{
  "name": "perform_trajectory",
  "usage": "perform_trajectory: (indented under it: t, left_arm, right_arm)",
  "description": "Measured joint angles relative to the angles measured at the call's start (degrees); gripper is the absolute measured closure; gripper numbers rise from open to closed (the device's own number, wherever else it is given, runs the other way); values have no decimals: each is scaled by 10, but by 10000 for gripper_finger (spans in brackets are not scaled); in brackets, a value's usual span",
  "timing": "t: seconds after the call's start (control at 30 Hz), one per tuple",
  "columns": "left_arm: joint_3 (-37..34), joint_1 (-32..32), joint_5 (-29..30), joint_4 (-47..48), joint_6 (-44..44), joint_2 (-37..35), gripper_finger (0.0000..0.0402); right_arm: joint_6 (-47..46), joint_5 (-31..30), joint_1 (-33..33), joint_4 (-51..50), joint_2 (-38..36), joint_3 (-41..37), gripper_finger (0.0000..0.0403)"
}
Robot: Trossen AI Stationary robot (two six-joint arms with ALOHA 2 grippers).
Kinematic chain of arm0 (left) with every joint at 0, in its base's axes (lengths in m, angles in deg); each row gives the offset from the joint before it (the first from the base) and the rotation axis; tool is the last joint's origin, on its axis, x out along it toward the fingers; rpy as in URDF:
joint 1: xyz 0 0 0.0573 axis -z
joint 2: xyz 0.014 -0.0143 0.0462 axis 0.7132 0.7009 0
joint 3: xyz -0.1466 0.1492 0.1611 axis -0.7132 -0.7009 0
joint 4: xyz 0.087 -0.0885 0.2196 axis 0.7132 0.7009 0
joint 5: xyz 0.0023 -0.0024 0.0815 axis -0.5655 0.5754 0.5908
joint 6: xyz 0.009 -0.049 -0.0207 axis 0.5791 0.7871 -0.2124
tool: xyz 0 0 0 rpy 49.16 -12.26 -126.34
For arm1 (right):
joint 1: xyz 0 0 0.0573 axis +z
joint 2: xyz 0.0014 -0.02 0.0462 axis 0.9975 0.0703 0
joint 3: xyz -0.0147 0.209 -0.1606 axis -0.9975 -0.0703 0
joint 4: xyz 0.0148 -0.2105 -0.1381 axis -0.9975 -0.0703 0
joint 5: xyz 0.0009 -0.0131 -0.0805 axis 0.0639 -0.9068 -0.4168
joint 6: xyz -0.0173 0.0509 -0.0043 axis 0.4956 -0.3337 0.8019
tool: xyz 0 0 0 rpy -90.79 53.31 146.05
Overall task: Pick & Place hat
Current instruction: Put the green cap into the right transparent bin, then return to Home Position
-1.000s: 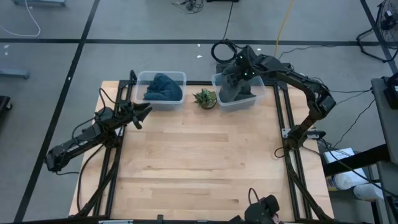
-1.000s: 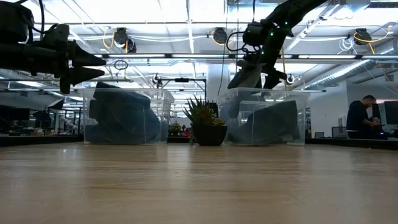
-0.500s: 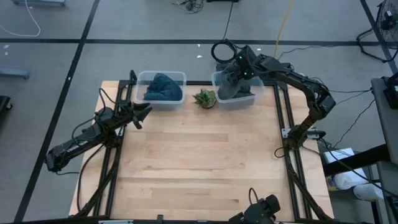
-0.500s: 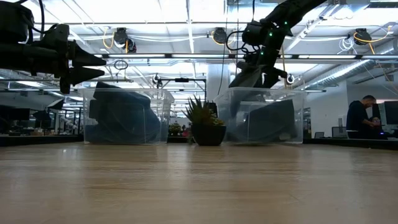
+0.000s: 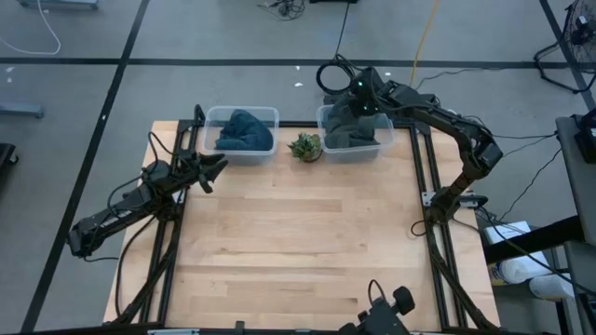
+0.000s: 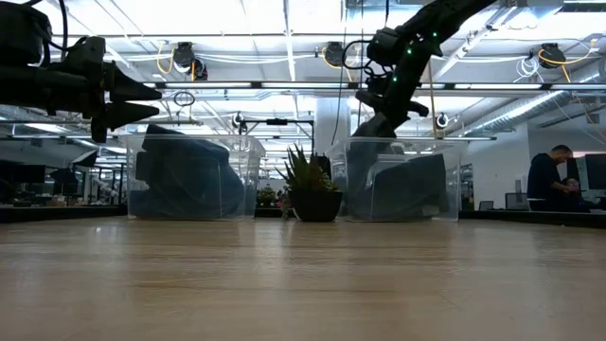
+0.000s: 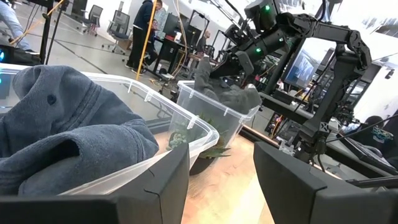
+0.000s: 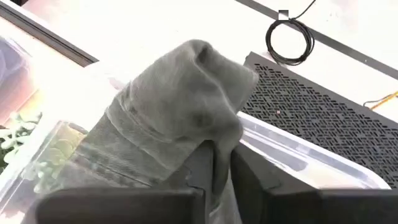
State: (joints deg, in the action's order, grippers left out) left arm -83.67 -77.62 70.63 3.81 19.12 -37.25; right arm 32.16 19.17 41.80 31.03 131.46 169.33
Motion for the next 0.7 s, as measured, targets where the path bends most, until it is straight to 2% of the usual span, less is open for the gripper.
perform_trajectory:
  t: [0.13, 0.33, 0.47, 0.6, 0.7]
  left_arm:
    - [0, 0, 0, 0, 0, 0, 215]
    - [0, 0, 0, 0, 0, 0, 215]
    - [0, 0, 0, 0, 0, 0, 215]
    - [0, 0, 0, 0, 0, 0, 215]
    - [0, 0, 0, 0, 0, 0, 215]
  right_arm:
    - [4, 0, 0, 5, -3, 0, 293]
    - [-29, 2, 0, 18, -27, -1, 155]
    - [-27, 29, 7, 34, -59, -1, 73]
    - [-17, 30, 28, 27, -93, -1, 22]
    - [11, 30, 53, 8, -119, 0, 6]
